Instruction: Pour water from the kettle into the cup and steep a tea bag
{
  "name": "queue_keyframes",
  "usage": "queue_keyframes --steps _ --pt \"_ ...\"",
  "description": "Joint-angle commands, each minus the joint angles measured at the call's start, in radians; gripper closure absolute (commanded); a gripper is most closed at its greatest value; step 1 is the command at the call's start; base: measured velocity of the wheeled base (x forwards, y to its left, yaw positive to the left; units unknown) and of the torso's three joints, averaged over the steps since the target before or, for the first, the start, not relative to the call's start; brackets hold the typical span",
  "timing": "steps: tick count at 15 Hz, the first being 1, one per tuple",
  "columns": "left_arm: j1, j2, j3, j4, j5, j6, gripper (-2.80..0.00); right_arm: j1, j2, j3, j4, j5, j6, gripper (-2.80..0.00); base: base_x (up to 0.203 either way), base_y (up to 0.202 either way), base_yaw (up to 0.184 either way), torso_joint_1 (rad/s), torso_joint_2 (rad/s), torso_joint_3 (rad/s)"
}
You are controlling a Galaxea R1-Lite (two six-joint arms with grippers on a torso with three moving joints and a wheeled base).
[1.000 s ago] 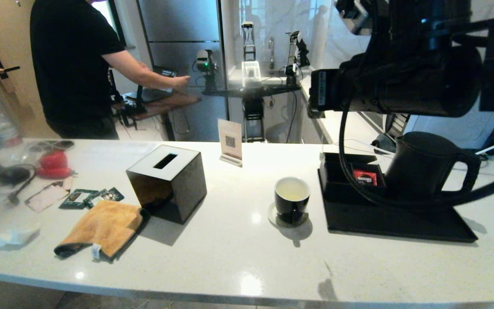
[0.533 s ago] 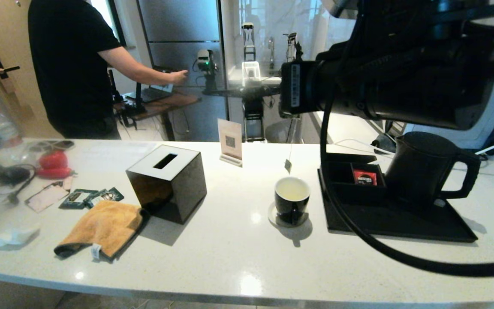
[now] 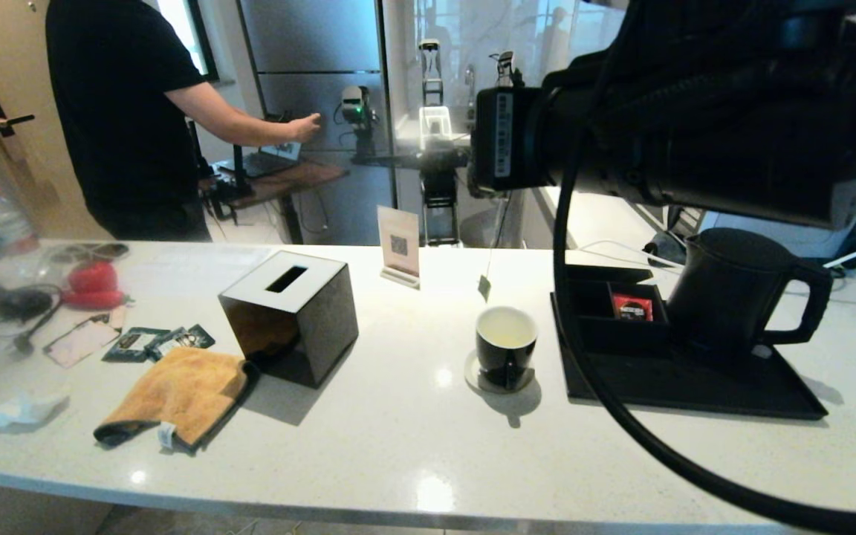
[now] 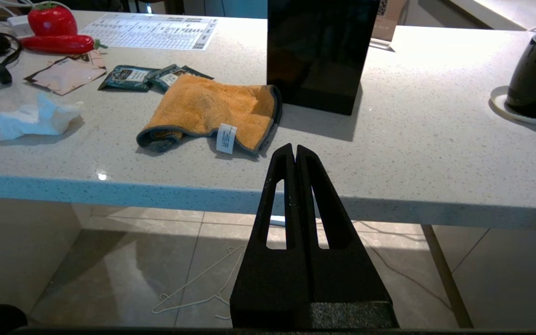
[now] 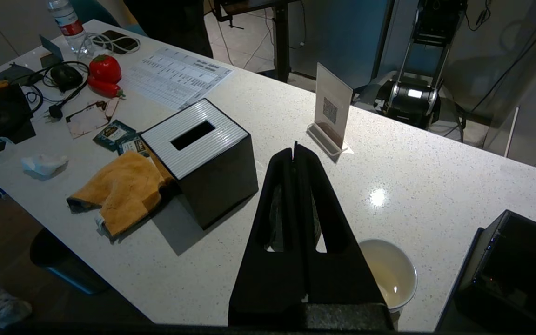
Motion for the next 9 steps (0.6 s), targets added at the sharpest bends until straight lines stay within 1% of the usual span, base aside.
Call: queue_keyframes --steps 1,5,7,8,9 --pt "0.0 0.001 0.0 0.001 0.0 0.0 0.0 0.001 -0.021 0.022 0.0 -0.001 0.002 0.0 0.0 0.0 0.0 0.0 0.0 0.0" --pt "0.0 0.001 0.0 0.001 0.0 0.009 0.0 0.001 -0.031 0.055 -0.024 0.001 0.004 0.0 0.0 0.0 0.0 0.0 0.0 0.0" --pt "0.0 0.001 -0.019 0.008 -0.004 0.01 0.0 0.002 -0.03 0.053 -0.024 0.001 0.004 0.0 0.0 0.0 0.0 0.0 0.0 0.0" --pt "0.0 0.0 -0.038 0.022 -0.019 0.007 0.0 0.003 -0.03 0.053 -0.025 0.001 0.004 0.0 0.0 0.0 0.0 0.0 0.0 0.0" --pt "0.0 0.001 -0.065 0.046 -0.052 0.004 0.0 0.008 -0.031 0.052 -0.025 0.001 0.004 0.0 0.0 0.0 0.0 0.0 0.0 0.0"
